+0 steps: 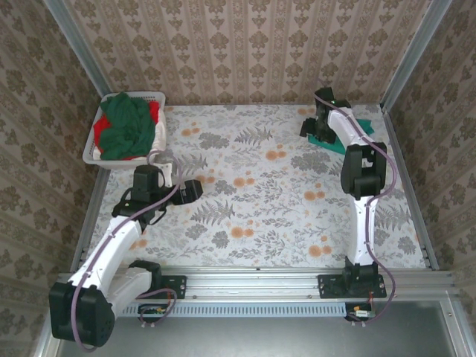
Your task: Fold and stack the t-shirts
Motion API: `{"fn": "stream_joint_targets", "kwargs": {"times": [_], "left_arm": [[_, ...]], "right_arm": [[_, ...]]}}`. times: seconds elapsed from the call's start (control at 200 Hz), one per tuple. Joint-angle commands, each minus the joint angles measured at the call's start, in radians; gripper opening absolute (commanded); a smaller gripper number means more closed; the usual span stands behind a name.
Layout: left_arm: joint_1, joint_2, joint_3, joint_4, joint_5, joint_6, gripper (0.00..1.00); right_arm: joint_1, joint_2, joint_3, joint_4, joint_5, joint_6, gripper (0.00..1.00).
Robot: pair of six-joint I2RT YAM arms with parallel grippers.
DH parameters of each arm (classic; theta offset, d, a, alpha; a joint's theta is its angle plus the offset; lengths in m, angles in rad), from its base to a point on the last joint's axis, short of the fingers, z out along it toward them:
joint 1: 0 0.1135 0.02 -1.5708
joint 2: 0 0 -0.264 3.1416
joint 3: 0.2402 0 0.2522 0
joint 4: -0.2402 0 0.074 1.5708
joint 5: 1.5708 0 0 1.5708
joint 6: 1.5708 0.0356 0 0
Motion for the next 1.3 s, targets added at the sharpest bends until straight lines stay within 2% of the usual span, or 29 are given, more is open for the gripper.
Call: {"fn": "stream_joint_targets", "kwargs": {"times": [0.0,0.155,0.28,0.415,0.64,0.83,0.95,1.065,1.175,1.295], "left_arm": [[0.013,-0.023,-0.011,-0.038,-0.012,0.030,1.00],[0.022,-0.041,-0.032,-0.041,-0.012,0.032,1.00],[0.031,-0.047,-0.035,-0.046,-0.007,0.036,1.00],[0.037,-0.046,-0.036,-0.043,-0.003,0.038,1.00],[0.045,-0.046,-0.045,-0.036,0.007,0.040,1.00],[0.051,-0.043,-0.047,-0.030,0.013,0.038,1.00],[0.052,-0.041,-0.051,-0.017,0.008,0.026,1.00],[0.055,-0.040,-0.033,-0.029,-0.036,0.027,1.00],[0.064,-0.036,-0.002,-0.046,-0.117,0.035,1.00],[0.071,-0.034,0.013,-0.052,-0.298,0.061,1.00]], "right_arm": [[-0.054,0.007,-0.037,-0.012,-0.002,0.092,0.81],[-0.135,-0.045,-0.177,0.037,-0.003,0.094,0.83],[-0.198,-0.056,-0.215,0.047,-0.016,0.069,0.83],[-0.245,-0.037,-0.172,0.030,-0.037,0.024,0.81],[-0.301,0.023,-0.015,-0.112,0.059,-0.047,0.83],[-0.324,0.040,0.040,-0.105,-0.039,-0.080,0.83],[-0.288,-0.017,0.033,-0.126,-0.053,-0.083,0.88],[-0.233,-0.177,-0.116,-0.068,0.029,-0.077,1.00],[-0.173,-0.413,-0.394,0.099,0.100,-0.070,1.00],[-0.073,-0.678,-0.717,0.299,0.221,-0.071,1.00]]}}
